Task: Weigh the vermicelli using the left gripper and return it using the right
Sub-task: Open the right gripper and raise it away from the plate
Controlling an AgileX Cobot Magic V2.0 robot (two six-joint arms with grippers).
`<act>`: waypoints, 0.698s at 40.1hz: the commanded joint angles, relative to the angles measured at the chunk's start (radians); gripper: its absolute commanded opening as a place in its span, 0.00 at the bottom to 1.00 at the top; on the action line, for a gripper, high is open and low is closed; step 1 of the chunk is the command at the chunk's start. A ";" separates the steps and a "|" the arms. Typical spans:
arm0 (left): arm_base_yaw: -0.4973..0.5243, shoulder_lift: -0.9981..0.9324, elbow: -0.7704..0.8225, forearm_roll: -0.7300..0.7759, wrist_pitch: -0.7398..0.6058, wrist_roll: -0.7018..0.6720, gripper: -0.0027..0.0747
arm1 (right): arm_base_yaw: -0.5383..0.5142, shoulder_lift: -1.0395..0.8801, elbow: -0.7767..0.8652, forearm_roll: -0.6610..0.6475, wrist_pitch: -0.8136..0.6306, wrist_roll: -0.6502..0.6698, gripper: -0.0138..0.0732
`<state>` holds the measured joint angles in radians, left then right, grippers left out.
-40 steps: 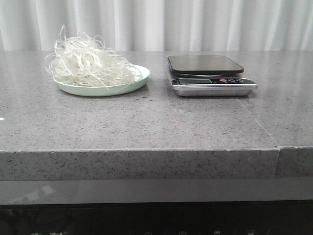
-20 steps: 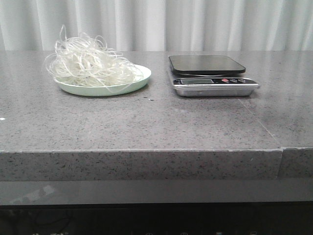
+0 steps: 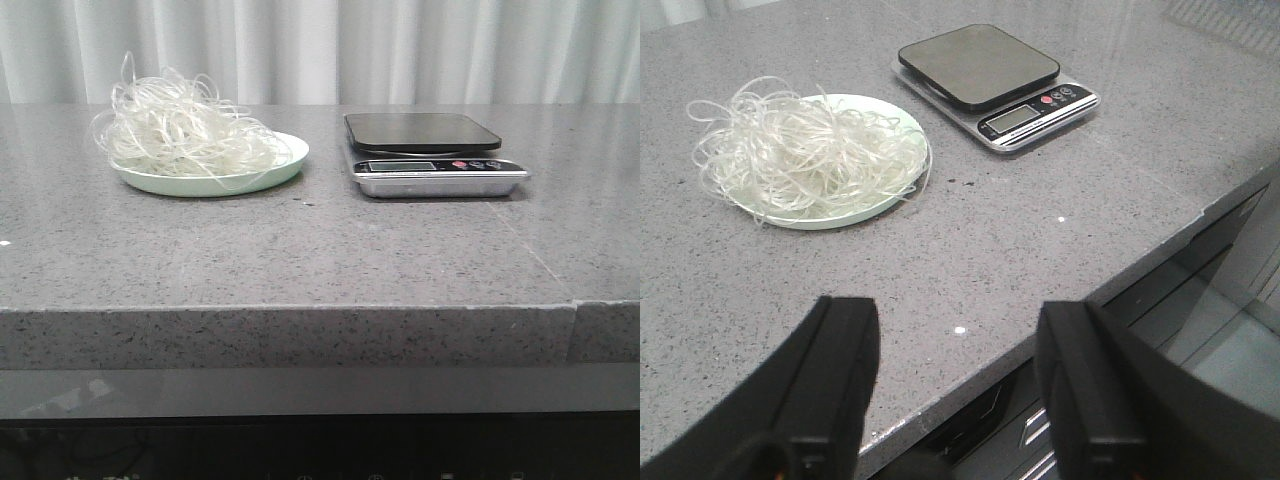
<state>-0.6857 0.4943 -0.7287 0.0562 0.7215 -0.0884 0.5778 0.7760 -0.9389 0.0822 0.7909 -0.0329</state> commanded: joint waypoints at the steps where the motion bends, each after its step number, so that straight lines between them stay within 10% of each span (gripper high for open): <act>1: -0.006 0.007 -0.026 -0.009 -0.074 -0.005 0.60 | -0.006 -0.094 0.031 -0.014 -0.018 0.002 0.71; 28: -0.006 0.007 -0.026 -0.009 -0.074 -0.005 0.58 | -0.006 -0.344 0.138 -0.014 0.113 0.002 0.69</act>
<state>-0.6857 0.4943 -0.7287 0.0545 0.7215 -0.0884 0.5768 0.4247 -0.7772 0.0757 0.9615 -0.0306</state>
